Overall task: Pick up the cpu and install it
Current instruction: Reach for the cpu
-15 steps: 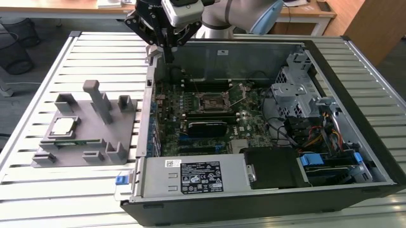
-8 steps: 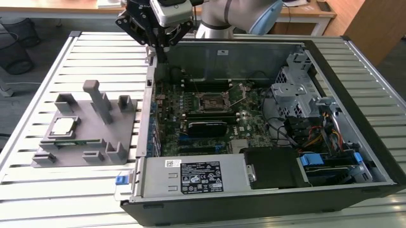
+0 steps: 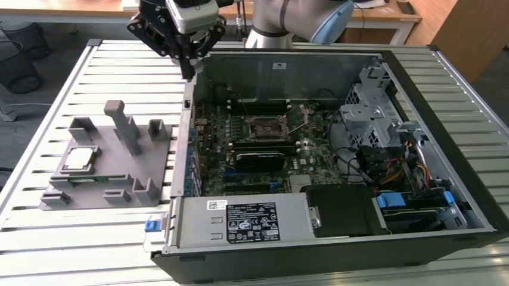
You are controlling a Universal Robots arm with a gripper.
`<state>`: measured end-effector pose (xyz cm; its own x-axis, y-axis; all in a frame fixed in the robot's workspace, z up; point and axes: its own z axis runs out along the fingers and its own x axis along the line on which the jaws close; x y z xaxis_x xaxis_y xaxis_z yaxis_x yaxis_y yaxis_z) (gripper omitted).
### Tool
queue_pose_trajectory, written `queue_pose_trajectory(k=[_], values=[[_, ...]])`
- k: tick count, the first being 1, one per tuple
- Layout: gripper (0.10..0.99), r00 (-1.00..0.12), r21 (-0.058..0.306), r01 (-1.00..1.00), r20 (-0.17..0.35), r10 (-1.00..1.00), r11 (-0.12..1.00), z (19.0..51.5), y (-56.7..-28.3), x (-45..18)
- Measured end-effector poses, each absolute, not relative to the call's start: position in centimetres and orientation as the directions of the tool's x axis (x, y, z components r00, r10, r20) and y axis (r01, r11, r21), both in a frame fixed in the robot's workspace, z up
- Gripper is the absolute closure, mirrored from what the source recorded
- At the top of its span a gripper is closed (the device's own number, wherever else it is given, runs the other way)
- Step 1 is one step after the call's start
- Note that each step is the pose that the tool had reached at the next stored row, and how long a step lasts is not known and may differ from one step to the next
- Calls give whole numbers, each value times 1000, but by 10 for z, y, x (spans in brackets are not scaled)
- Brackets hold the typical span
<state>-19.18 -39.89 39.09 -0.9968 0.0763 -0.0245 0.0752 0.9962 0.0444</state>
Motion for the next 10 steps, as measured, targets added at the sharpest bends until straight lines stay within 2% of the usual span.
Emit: queue_pose_trajectory(k=[10], values=[[980,-997,44,75,-24,76,996,391,-399,-230]])
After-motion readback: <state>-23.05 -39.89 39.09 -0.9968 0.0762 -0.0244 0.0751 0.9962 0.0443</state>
